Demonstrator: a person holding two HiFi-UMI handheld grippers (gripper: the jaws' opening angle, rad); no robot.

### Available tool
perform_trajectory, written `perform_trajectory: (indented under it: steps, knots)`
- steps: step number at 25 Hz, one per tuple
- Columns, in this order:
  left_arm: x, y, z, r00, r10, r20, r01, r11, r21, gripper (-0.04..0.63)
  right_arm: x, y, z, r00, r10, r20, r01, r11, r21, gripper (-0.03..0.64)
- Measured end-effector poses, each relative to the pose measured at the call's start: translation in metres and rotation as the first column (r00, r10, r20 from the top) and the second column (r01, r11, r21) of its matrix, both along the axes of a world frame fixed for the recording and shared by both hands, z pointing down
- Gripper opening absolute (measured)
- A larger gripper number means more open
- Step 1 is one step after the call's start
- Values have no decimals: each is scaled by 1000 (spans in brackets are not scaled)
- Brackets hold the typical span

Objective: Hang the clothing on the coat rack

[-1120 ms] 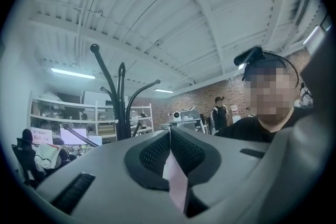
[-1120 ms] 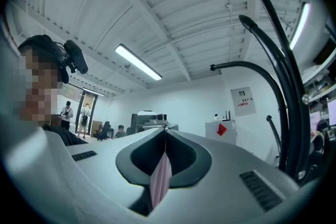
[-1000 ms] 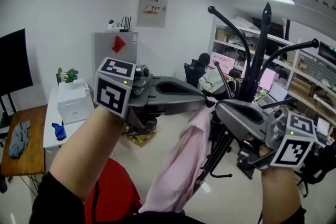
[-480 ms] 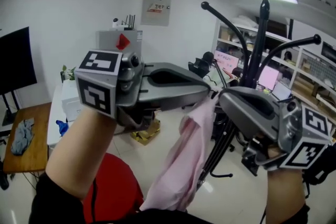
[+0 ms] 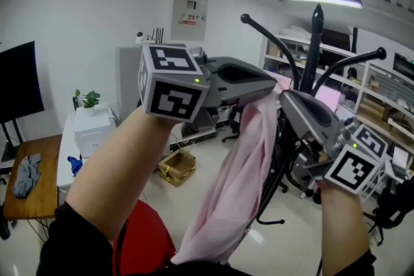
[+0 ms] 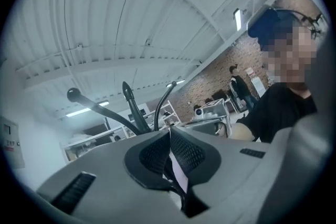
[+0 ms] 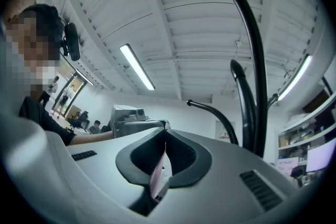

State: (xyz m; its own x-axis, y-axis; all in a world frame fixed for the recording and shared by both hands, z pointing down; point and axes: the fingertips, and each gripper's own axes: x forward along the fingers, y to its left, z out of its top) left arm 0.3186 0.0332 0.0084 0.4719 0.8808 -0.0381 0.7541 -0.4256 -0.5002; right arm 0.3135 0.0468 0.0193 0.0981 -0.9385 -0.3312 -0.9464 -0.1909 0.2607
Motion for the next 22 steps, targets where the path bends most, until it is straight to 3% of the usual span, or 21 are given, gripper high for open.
perform_trajectory:
  steps: [4, 9, 14, 17, 22]
  knots:
    - [34, 9, 0, 1000, -12, 16, 12, 1000, -1, 6, 32, 6, 3, 989, 138, -57, -138, 990, -12, 3]
    - [71, 8, 24, 995, -9, 99, 11, 1000, -27, 6, 65, 5, 25, 982, 189, -20, -190, 978, -82, 4]
    - [82, 10, 55, 987, 9, 161, -7, 1000, -13, 6, 73, 5, 58, 971, 236, -29, -238, 955, -180, 5]
    - [83, 19, 72, 978, 42, 202, -39, 999, -20, 6, 72, 15, 73, 972, 232, 32, -220, 953, -207, 5]
    - [82, 19, 97, 951, 113, 289, -86, 991, -105, 6, 70, 14, 85, 962, 227, 150, -181, 945, -271, 5]
